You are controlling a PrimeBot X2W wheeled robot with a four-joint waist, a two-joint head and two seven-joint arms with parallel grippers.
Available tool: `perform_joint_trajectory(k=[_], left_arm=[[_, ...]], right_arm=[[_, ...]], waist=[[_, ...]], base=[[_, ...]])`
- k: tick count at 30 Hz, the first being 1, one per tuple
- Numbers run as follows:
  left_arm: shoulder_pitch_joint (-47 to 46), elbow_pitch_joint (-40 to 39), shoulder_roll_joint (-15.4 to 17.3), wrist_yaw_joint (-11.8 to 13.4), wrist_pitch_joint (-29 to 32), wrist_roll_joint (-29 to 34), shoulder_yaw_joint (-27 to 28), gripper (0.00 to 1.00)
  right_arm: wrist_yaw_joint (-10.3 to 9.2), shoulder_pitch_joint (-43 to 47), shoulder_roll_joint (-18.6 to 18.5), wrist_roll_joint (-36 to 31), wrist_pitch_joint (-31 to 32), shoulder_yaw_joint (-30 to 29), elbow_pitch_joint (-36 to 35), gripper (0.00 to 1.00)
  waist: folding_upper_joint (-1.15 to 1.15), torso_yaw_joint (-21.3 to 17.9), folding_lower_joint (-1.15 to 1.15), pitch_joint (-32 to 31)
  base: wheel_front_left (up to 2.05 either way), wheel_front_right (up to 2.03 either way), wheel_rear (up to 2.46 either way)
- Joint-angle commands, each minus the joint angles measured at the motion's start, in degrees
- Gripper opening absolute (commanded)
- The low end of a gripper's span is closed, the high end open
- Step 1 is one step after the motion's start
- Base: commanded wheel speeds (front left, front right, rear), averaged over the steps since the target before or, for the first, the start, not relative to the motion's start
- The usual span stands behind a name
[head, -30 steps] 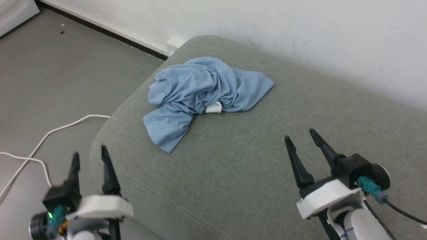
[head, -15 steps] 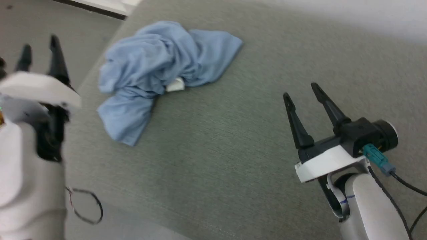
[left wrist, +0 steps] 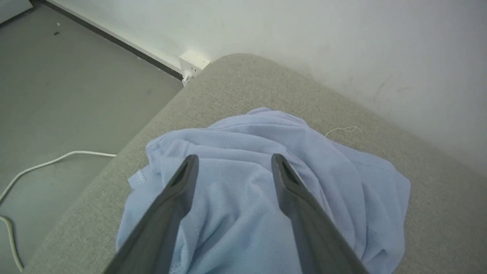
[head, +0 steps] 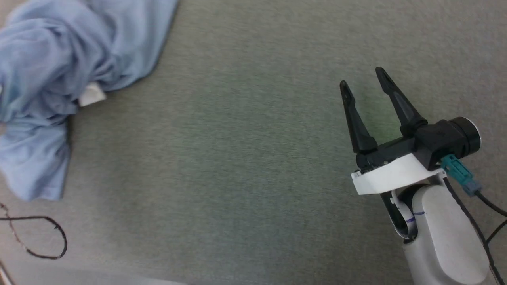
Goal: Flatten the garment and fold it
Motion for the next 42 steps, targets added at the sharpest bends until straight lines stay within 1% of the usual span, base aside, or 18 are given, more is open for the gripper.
perform_joint_trajectory(k=[1, 5, 7, 10, 12, 13, 14, 15, 17, 21, 25, 28, 32, 35, 39, 42], left_arm=[[0.5, 1.0, 0.9, 1.1, 2.0, -0.9, 0.9, 1.0], [3.2, 3.5, 1.5, 4.0, 6.8, -1.7, 2.1, 1.0], [5.0, 4.3, 1.1, 5.3, 10.0, -2.5, 2.2, 1.0], [8.1, 4.4, 0.0, 6.6, 14.7, -4.1, 2.1, 1.0], [9.9, 3.6, -0.5, 6.9, 17.0, -4.8, 1.8, 1.0], [10.7, 3.1, -0.6, 7.0, 17.7, -4.9, 1.6, 0.45], [11.5, 2.3, -0.5, 6.6, 18.1, -4.9, 1.3, 0.16], [12.0, 1.2, -0.2, 6.0, 17.5, -4.6, 1.1, 0.0], [12.2, -1.1, 1.1, 5.0, 13.2, -2.7, 1.3, 0.0], [10.4, -4.9, 3.2, 3.3, 0.8, 2.5, 1.2, 0.0], [5.9, -7.1, 4.5, 1.5, -11.0, 8.1, -1.4, 0.0], [1.0, -8.1, 4.6, 0.0, -17.2, 11.0, -4.2, 0.0], [-5.5, -8.4, 3.3, -2.9, -21.5, 12.3, -8.5, 0.0], [-9.3, -9.0, 1.6, -4.4, -22.8, 13.3, -12.1, 0.0], [-13.4, -9.5, -2.2, -6.1, -24.0, 13.7, -16.7, 0.0], [-15.2, -9.1, -5.9, -6.8, -24.5, 13.0, -19.5, 0.0]], right_arm=[[-0.11, -0.6, -0.1, 0.6, -0.6, -0.1, 0.1, 1.0], [-0.11, -0.3, -0.1, 0.8, -1.2, 0.4, 0.6, 1.0], [-0.11, -0.3, -0.1, 0.9, -1.4, 0.5, 1.0, 1.0], [-0.11, -0.2, -0.1, 1.1, -1.6, 0.3, 1.7, 1.0], [-0.11, 0.0, -0.1, 1.3, -1.7, 0.5, 2.1, 1.0], [-0.11, 0.1, -0.1, 1.3, -1.8, 0.6, 2.4, 1.0], [-0.11, 0.3, -0.1, 1.4, -1.8, 0.7, 2.6, 1.0], [-0.11, 0.5, -0.1, 1.5, -1.9, 0.7, 2.9, 1.0], [-0.11, 1.1, -0.1, 1.6, -1.9, 0.7, 3.5, 1.0], [-0.11, 2.5, -0.1, 1.8, -2.0, 0.5, 4.7, 1.0], [-0.11, 4.4, -0.1, 2.5, -2.1, 0.0, 5.6, 1.0], [-0.11, 5.6, -0.1, 3.1, -2.1, -0.4, 6.1, 1.0], [-0.11, 6.8, -0.1, 3.8, -2.1, -0.6, 6.3, 1.0], [-0.11, 7.6, -0.1, 4.3, -2.1, -0.6, 6.4, 1.0], [-0.11, 8.5, -0.1, 4.9, -2.1, -0.5, 6.4, 1.0], [-0.11, 8.9, -0.1, 5.2, -2.1, -0.5, 6.4, 1.0]], waist=[[0.0, -8.5, -0.01, 8.0], [0.0, -9.5, -0.01, 8.2], [0.0, -9.7, -0.01, 7.8], [0.0, -9.7, -0.01, 6.3], [0.0, -9.5, -0.01, 4.9], [0.0, -9.3, -0.01, 3.9], [0.0, -9.1, -0.01, 3.0], [0.0, -8.9, -0.01, 1.9], [0.0, -8.4, -0.01, -0.5], [0.0, -7.6, -0.01, -5.4], [0.0, -7.1, -0.01, -10.4], [0.0, -7.2, -0.01, -13.4], [0.0, -8.3, -0.01, -16.6], [0.0, -10.0, -0.01, -18.5], [0.0, -12.8, -0.01, -20.1], [0.0, -15.0, -0.01, -20.5]], base=[[0.0, 0.0, 0.0], [0.0, 0.0, 0.0], [0.0, 0.0, 0.0], [0.0, 0.0, 0.0], [0.0, 0.0, 0.0], [0.0, 0.0, 0.0], [0.0, 0.0, 0.0], [0.0, 0.0, 0.0], [0.0, 0.0, 0.0], [0.0, 0.0, 0.0], [0.0, 0.0, 0.0], [0.0, 0.0, 0.0], [0.0, 0.0, 0.0], [0.0, 0.0, 0.0], [0.0, 0.0, 0.0], [0.0, 0.0, 0.0]])
